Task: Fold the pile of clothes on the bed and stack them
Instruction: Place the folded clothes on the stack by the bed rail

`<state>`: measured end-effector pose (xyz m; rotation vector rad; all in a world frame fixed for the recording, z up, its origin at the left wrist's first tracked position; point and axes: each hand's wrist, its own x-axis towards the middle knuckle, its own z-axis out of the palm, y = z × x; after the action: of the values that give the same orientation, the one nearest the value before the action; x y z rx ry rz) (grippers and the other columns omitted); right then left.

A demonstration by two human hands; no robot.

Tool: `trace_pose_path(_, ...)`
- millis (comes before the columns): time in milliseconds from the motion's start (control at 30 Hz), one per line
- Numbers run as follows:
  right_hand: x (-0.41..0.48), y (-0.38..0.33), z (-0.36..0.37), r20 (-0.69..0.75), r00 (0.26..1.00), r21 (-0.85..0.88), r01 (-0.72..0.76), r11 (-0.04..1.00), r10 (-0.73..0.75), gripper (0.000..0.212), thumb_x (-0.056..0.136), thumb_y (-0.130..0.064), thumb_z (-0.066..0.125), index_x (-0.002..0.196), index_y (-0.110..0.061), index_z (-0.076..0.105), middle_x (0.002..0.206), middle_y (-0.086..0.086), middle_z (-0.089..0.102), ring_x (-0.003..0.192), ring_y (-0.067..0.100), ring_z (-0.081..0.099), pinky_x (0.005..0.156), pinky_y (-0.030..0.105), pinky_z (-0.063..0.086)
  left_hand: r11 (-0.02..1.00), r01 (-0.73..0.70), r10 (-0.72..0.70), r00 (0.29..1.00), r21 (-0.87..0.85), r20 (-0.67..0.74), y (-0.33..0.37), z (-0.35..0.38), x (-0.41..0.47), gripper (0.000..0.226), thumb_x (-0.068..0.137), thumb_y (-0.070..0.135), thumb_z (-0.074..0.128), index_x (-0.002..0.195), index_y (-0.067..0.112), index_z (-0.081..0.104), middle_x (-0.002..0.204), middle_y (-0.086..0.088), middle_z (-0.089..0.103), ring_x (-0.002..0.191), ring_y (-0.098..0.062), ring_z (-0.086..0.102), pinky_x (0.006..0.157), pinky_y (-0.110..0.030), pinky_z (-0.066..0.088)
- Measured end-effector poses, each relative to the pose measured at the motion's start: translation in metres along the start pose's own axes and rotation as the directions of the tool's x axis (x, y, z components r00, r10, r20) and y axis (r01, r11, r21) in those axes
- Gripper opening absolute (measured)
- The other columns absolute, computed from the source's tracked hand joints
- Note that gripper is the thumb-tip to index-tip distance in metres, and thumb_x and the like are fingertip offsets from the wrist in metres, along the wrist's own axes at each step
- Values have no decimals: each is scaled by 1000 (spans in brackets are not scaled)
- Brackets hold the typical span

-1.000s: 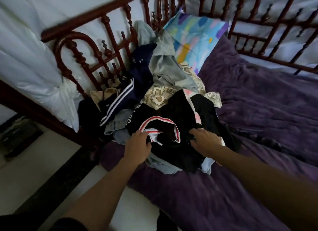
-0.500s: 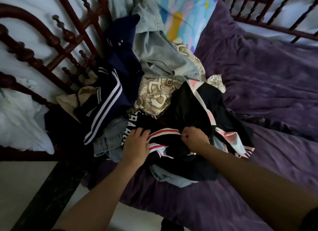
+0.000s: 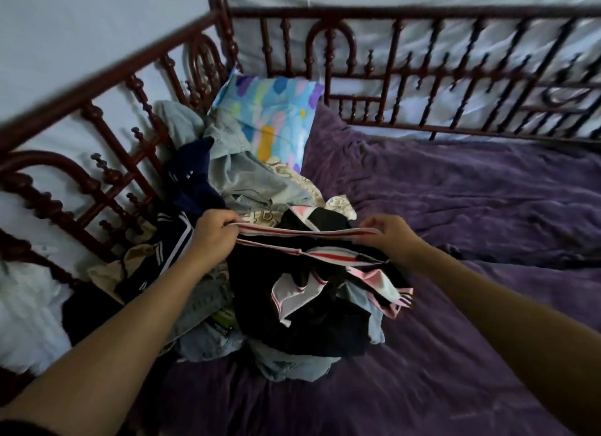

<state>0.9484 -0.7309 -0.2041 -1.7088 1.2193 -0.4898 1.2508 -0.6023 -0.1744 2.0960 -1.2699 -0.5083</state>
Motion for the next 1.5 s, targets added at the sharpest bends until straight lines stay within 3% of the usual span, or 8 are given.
trace_pose_path(167,-70,-18,-91,-137,978,-477,72,876,-155,18,80,-5,63,73,-22,64,67,-1,59,72,18,57,62,24,36,991,-112,106,991,-68,-83,74,-20,-27,24,75,-5,50,64,8,65,58,-2,57,54,-7,51,54,-24,38)
trace_pose_path(367,-121,-68,-185,-588,809,98,70,993,1,26,90,-2,47,93,-17,69,73,4,61,58,14,59,46,16,52,913,-212,157,971,-348,-181,182,-37,-48,26,74,-1,49,60,14,64,60,6,57,60,-9,54,61,-24,41)
trace_pose_path(567,-153,-125,-239,-504,853,652,275,707,133,30,81,-2,54,58,-10,71,60,6,69,55,20,68,53,32,56,805,-455,456,885,-381,-92,278,-55,-77,14,64,21,52,64,22,66,53,14,60,53,5,51,54,-10,38)
trace_pose_path(967,-131,-134,-219,-131,971,350,236,907,-202,17,92,-15,62,77,-15,72,73,6,68,70,20,67,66,30,55,939,-343,251,678,-4,691,246,-12,-47,36,75,30,81,105,17,66,66,12,62,61,-2,56,57,-18,42)
trace_pose_path(1133,-114,-151,-194,-9,978,273,201,941,-207,12,92,-11,61,92,-11,72,83,8,71,76,20,69,65,26,55,846,-347,506,764,-405,401,262,46,-48,22,73,32,81,86,20,68,60,11,56,55,-2,48,58,-17,38)
trace_pose_path(1300,-108,-142,-210,-92,949,-155,286,946,-302,14,83,-6,70,88,-18,73,83,-2,72,78,9,69,70,20,51,798,-572,572,818,-189,-63,280,48,-20,37,79,14,69,47,14,52,46,3,45,46,-7,37,53,-30,33)
trace_pose_path(1400,-104,-103,-225,-211,943,-737,20,675,-258,25,77,-6,62,91,-26,67,88,-4,66,85,18,64,70,32,50,770,-635,624,730,60,-280,291,21,-8,38,74,13,68,46,8,43,59,-8,50,54,-22,46,53,-32,33)
trace_pose_path(1500,-104,-59,-237,-347,936,-740,-235,630,-57,26,78,-7,60,99,-19,68,98,6,66,89,25,61,70,31,48,748,-649,644,661,139,-385,292,-15,17,37,72,14,62,46,9,36,73,-20,63,65,-29,60,58,-31,41)
